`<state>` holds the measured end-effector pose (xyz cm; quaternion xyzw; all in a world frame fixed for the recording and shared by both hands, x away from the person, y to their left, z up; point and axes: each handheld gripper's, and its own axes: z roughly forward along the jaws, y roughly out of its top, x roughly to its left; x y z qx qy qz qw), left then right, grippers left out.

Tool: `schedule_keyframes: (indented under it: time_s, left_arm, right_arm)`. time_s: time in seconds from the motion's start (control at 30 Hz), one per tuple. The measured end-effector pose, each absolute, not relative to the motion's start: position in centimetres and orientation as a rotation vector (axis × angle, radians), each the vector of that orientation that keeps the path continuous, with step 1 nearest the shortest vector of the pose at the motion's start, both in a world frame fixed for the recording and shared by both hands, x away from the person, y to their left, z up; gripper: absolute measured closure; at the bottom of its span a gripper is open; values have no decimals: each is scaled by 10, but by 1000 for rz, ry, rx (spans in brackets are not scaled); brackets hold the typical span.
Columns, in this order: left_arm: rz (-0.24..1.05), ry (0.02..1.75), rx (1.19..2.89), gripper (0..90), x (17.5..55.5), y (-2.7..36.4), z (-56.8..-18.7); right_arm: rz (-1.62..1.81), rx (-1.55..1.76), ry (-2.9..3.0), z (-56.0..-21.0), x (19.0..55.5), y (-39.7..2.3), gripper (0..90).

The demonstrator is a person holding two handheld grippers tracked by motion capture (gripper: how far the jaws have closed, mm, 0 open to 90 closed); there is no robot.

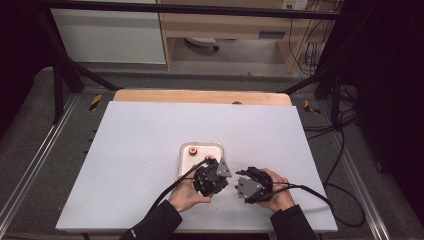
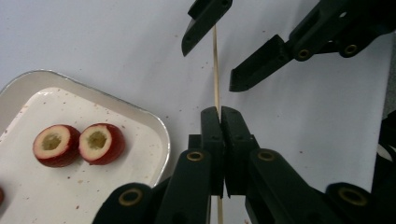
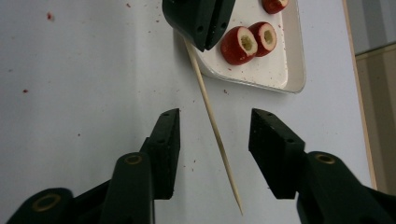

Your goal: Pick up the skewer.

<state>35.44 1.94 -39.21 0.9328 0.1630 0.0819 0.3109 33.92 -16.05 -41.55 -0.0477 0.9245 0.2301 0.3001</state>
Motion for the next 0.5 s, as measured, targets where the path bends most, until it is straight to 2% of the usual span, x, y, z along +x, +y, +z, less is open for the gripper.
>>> schedule_keyframes:
  time_s: [0.23,0.5]
  left_arm:
    - [206,429,2468,885,355,19,-393]
    - [183,392,2478,885,355,19,-393]
  right_arm:
    - [546,-233,2442,-418,338,-162,711]
    - [490,-303,2430,-420,339,-163,811]
